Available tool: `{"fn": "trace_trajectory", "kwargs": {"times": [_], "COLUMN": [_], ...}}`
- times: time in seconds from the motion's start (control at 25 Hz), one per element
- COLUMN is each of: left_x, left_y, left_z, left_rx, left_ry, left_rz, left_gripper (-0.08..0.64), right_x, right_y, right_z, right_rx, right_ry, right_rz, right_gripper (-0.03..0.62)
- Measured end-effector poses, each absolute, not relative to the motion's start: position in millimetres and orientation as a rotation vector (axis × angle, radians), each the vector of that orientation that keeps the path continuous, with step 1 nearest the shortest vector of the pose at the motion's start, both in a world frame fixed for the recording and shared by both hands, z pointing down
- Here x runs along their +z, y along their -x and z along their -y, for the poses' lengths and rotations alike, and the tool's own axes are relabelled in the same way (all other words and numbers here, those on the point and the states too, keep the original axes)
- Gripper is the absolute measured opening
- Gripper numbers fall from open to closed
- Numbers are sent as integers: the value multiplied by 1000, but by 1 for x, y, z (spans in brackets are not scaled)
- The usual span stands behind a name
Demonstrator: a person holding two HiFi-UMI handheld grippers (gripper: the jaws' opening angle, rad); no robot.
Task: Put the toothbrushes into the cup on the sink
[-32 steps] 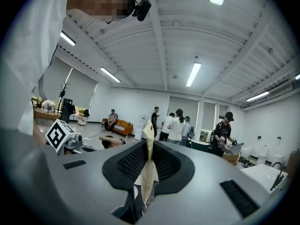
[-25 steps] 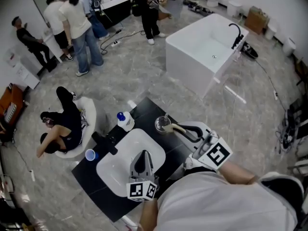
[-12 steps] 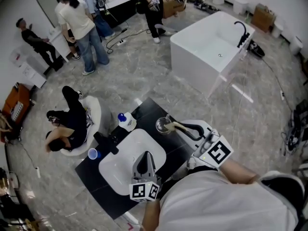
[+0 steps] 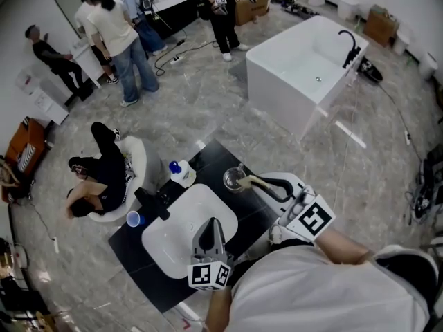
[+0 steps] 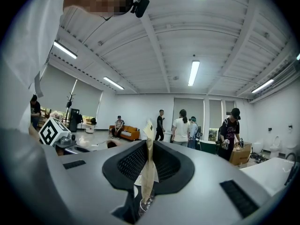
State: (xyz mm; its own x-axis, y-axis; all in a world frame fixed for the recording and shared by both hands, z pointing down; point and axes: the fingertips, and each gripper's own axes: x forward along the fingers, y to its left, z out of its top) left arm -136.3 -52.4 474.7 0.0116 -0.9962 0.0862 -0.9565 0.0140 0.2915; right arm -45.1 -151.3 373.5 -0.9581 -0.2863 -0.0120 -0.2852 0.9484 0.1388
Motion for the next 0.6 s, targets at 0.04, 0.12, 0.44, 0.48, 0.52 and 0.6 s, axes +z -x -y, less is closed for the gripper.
{"fn": "trace_trajectory", "kwargs": {"times": [0.04,0.12,0.44,0.48,0.52,0.6], "left_x": [474,474,478,479,480,481], "left_y": [136,136,142,143,143,142], "left_z": [52,50,37,35,34,33], "left_rx": [-212,-209,-208,-207,-206,-207], "left_ry": [-2024,-2018,-1976,-1969,-1961,-1950], "left_rz": [2027,2031,2064,2067,2069,2075], "left_gripper": [3,3,3,3,3,3], "right_x": [374,375,379,378,376,376], "right_y": [45,48,61,63,64,65], "right_z": [151,149,144,144,143,143], "right_rx": [-221,-225,-202,-204,-207,-202], "right_ry": [-447,-432,-376,-368,-361,-350], "right_rz": [3089,3085,3095,3106,3116,3123], "right_gripper": [61,61,61,61,61,61]}}
